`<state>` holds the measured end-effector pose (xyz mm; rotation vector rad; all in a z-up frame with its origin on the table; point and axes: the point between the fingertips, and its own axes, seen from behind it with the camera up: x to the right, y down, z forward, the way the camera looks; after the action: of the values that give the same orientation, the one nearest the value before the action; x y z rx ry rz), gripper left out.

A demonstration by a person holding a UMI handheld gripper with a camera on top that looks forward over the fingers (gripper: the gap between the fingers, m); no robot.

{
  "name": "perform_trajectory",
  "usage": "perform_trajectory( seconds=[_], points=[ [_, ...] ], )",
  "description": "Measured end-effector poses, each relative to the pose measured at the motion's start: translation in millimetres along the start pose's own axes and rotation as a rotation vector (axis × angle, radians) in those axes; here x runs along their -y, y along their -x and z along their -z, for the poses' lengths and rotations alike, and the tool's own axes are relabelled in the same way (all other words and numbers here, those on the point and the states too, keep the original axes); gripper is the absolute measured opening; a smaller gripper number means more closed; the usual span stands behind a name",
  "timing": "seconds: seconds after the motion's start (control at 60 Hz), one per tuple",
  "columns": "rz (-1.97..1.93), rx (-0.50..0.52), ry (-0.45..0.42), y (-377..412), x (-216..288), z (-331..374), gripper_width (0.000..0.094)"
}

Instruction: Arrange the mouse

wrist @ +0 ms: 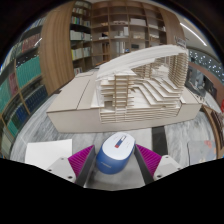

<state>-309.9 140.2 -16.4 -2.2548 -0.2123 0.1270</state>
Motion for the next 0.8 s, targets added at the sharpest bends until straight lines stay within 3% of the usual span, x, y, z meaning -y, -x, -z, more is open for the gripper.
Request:
perform_trajectory(
  seconds=[0.167, 0.183, 0.2, 0.317, 0.383, 0.517, 0.667, 0.8],
  points=[
    [-0.033, -0.048, -0.003, -4, 8, -10, 0.0736],
    [-0.036, -0.055, -0.002, -6, 8, -10, 0.0762],
    [-0.040, -0.058, -0.005, -7, 9, -11, 0.0674],
    [-0.046, -0.062, -0.017, -9, 8, -10, 0.0593],
    [-0.054, -0.030, -0.019, -5, 6, -9, 0.0494],
    [0.010, 0.012, -0.002, -2, 0, 5, 0.0450],
    [0.027, 0.091, -0.162, -10, 44, 78, 0.0453],
    [-0.020, 0.057, -0.275, -86, 75, 152, 0.0452]
  ],
)
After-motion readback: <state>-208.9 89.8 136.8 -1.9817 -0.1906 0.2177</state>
